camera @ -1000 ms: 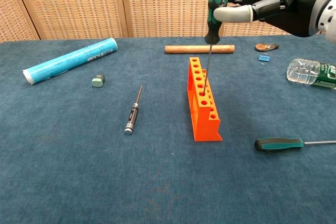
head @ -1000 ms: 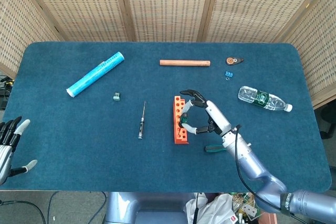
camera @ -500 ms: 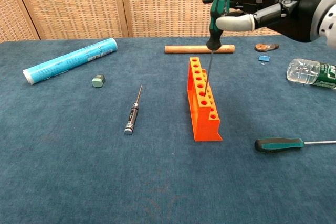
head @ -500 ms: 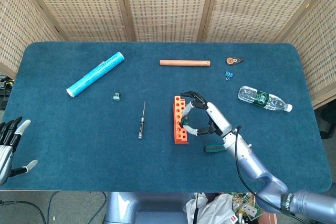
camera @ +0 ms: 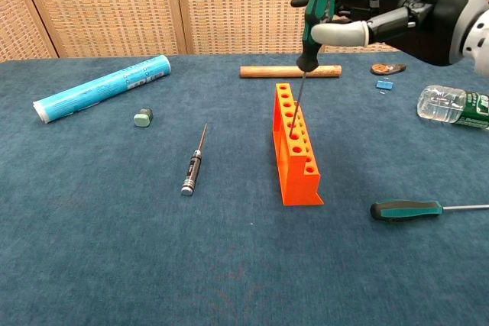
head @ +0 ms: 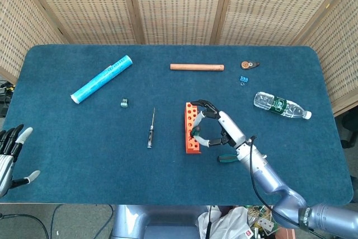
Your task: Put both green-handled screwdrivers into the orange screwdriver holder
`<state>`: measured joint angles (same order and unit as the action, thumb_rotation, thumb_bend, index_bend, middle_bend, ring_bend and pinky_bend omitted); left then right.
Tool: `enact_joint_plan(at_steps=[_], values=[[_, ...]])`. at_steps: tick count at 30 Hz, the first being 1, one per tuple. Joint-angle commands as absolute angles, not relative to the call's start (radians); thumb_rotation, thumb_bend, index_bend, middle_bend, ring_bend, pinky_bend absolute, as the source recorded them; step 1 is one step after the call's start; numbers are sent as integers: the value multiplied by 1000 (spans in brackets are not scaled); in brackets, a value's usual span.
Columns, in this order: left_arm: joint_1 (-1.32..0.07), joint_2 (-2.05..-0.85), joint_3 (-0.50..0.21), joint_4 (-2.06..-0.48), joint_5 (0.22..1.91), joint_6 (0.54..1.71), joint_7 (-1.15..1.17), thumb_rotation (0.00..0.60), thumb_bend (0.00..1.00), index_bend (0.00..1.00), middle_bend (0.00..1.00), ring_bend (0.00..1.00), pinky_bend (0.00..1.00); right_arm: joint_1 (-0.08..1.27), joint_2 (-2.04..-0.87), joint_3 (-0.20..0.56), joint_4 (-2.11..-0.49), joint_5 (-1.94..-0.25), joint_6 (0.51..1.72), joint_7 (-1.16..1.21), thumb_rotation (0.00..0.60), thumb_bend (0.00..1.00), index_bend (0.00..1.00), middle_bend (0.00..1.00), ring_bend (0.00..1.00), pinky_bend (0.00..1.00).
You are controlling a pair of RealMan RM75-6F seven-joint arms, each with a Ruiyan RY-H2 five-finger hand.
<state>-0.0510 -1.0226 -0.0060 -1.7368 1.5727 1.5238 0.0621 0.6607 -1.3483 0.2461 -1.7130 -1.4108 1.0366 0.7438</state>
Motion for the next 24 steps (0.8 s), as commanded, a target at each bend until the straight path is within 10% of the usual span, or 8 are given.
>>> enact_joint_plan(at_steps=[1, 24], values=[[-51, -1023, -6, -1737, 1573, 1523, 64, 600, 0, 0, 0, 0, 0, 659, -1344, 246, -1717, -1415, 1040, 747, 600, 445, 633, 133, 0, 0], [-54, -1026, -2, -1738, 1573, 1517, 71, 600, 0, 0, 0, 0, 0, 646, -1319, 212, -1735, -1460, 1049, 766, 600, 446, 633, 134, 0, 0]])
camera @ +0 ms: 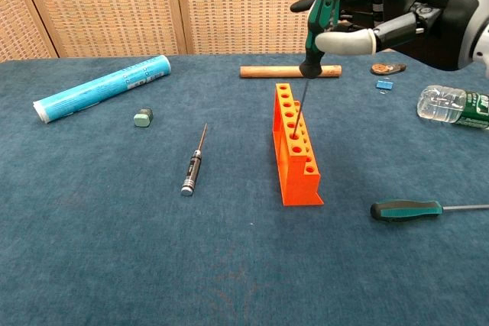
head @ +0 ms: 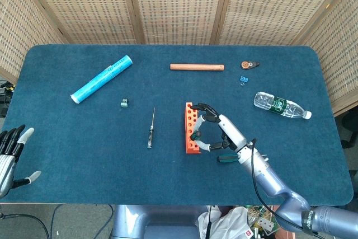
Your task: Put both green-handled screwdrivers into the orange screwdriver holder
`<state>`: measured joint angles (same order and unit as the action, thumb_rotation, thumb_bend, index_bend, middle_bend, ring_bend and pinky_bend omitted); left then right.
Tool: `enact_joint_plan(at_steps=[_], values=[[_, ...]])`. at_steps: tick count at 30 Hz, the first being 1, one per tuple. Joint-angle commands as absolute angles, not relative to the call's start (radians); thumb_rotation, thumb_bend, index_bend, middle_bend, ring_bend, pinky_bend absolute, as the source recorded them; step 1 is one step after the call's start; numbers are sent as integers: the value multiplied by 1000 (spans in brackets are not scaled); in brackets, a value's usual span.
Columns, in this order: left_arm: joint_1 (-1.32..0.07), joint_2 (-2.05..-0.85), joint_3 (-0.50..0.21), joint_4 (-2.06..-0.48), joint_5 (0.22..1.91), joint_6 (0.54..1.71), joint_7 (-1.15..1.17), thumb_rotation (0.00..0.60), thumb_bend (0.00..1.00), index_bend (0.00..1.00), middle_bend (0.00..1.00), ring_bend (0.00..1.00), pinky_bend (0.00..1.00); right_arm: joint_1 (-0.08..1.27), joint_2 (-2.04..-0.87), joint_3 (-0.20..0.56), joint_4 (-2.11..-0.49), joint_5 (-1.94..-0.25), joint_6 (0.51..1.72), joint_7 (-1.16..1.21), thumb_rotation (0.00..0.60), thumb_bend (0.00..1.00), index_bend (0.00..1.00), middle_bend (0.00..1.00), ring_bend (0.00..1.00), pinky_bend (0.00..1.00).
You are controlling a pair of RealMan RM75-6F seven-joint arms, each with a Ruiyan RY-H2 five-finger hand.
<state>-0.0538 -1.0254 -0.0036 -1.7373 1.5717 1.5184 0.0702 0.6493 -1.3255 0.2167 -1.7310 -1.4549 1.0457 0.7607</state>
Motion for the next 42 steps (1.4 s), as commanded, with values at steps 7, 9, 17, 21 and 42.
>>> enact_joint_plan(at_steps=[7, 9, 17, 21, 42], values=[[-55, -1028, 0, -1739, 1575, 1515, 77, 600, 0, 0, 0, 0, 0, 641, -1312, 203, -1740, -1474, 1055, 782, 600, 445, 633, 134, 0, 0], [-55, -1028, 0, -1739, 1576, 1515, 78, 600, 0, 0, 0, 0, 0, 640, -1312, 198, -1739, -1479, 1056, 787, 600, 446, 633, 134, 0, 0], [-56, -1029, 0, -1739, 1573, 1513, 80, 600, 0, 0, 0, 0, 0, 645, -1323, 193, -1725, -1479, 1053, 786, 600, 445, 633, 134, 0, 0], [-56, -1029, 0, -1739, 1573, 1513, 80, 600, 0, 0, 0, 0, 0, 646, -1327, 190, -1720, -1477, 1049, 784, 600, 445, 633, 134, 0, 0], [-59, -1035, 1, -1739, 1571, 1508, 93, 600, 0, 0, 0, 0, 0, 675, -1390, 167, -1635, -1433, 982, 687, 600, 445, 633, 135, 0, 0]])
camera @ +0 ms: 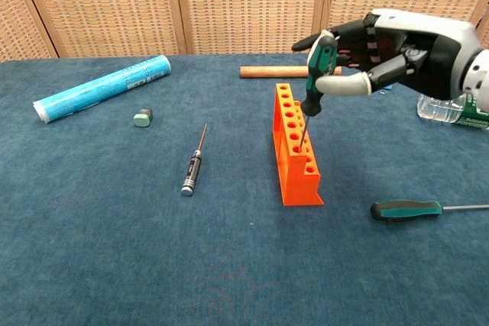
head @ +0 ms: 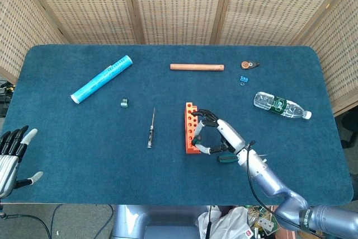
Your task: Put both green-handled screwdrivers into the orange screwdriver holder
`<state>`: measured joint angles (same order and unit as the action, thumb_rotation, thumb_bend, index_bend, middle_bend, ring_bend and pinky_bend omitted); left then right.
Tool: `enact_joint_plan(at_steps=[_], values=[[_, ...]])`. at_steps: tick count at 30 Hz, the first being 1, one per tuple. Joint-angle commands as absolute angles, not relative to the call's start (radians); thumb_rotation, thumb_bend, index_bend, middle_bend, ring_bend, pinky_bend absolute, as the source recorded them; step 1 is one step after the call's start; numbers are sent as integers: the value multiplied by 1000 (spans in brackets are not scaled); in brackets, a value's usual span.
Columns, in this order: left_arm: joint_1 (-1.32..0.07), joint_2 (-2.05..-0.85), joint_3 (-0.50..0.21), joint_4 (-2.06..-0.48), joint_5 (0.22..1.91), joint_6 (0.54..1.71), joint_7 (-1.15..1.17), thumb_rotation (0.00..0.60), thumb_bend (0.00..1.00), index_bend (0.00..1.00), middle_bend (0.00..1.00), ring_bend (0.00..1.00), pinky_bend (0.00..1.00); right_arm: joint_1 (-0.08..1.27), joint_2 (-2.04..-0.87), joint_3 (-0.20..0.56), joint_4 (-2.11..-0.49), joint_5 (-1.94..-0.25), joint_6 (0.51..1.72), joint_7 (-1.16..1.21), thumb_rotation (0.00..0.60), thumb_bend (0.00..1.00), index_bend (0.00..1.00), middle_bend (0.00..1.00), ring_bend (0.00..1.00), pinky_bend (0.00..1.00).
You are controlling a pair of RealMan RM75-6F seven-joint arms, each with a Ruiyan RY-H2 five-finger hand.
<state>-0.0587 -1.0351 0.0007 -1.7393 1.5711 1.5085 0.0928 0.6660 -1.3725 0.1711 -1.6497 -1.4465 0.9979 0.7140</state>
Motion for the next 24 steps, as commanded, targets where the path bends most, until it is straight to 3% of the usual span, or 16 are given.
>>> enact_joint_plan(at_steps=[1, 24], values=[[-59, -1035, 0, -1739, 1569, 1508, 93, 600, 0, 0, 0, 0, 0, 678, -1398, 165, -1629, -1428, 976, 670, 600, 445, 633, 135, 0, 0], [-64, -1032, -1, -1742, 1558, 1496, 92, 600, 0, 0, 0, 0, 0, 705, -1441, 179, -1622, -1317, 883, 510, 600, 440, 614, 139, 0, 0]])
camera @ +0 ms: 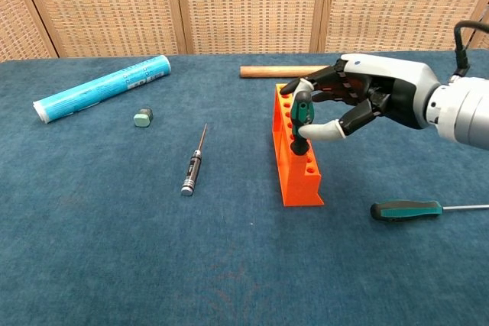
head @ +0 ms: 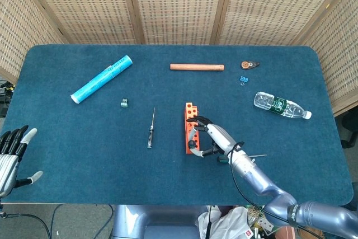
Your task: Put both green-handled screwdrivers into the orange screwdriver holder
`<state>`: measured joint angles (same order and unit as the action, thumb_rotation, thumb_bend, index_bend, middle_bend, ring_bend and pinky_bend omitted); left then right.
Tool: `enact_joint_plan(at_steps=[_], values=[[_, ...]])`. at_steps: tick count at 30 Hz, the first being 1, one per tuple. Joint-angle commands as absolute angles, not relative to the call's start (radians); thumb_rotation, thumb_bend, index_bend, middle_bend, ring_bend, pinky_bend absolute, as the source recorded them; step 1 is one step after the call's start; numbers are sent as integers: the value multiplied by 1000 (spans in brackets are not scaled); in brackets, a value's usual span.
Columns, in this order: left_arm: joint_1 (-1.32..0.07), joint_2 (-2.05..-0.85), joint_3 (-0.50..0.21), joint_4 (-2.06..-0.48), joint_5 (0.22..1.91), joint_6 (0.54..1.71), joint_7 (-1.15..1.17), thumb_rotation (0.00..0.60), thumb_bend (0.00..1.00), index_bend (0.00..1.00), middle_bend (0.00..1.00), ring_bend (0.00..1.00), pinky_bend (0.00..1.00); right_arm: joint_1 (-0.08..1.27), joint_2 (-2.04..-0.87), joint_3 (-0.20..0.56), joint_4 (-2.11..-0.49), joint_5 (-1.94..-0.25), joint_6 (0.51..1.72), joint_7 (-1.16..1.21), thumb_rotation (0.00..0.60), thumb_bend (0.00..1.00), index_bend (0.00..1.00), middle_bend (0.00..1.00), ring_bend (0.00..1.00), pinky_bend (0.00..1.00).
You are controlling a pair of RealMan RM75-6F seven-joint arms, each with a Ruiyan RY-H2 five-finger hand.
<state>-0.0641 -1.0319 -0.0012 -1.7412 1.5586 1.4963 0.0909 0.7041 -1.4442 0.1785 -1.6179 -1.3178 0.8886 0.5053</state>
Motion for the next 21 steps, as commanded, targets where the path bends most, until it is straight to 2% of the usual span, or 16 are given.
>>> enact_joint_plan(at_steps=[1, 4, 9, 18, 21], values=[[-64, -1032, -1, -1742, 1558, 1495, 93, 600, 0, 0, 0, 0, 0, 706, -1438, 180, -1624, -1317, 878, 514, 600, 437, 587, 140, 0, 0], [-65, -1033, 0, -1742, 1558, 1495, 94, 600, 0, 0, 0, 0, 0, 709, -1432, 181, -1625, -1314, 861, 520, 600, 398, 491, 140, 0, 0], [-65, -1034, -1, -1741, 1558, 1495, 93, 600, 0, 0, 0, 0, 0, 711, -1425, 184, -1629, -1316, 852, 522, 600, 299, 385, 140, 0, 0], [-64, -1034, 0, -1740, 1560, 1499, 93, 600, 0, 0, 0, 0, 0, 690, -1395, 187, -1665, -1348, 890, 530, 600, 280, 346, 129, 0, 0], [-63, -1032, 0, -1740, 1562, 1501, 91, 600, 0, 0, 0, 0, 0, 674, -1368, 184, -1689, -1366, 920, 519, 600, 240, 319, 108, 0, 0]])
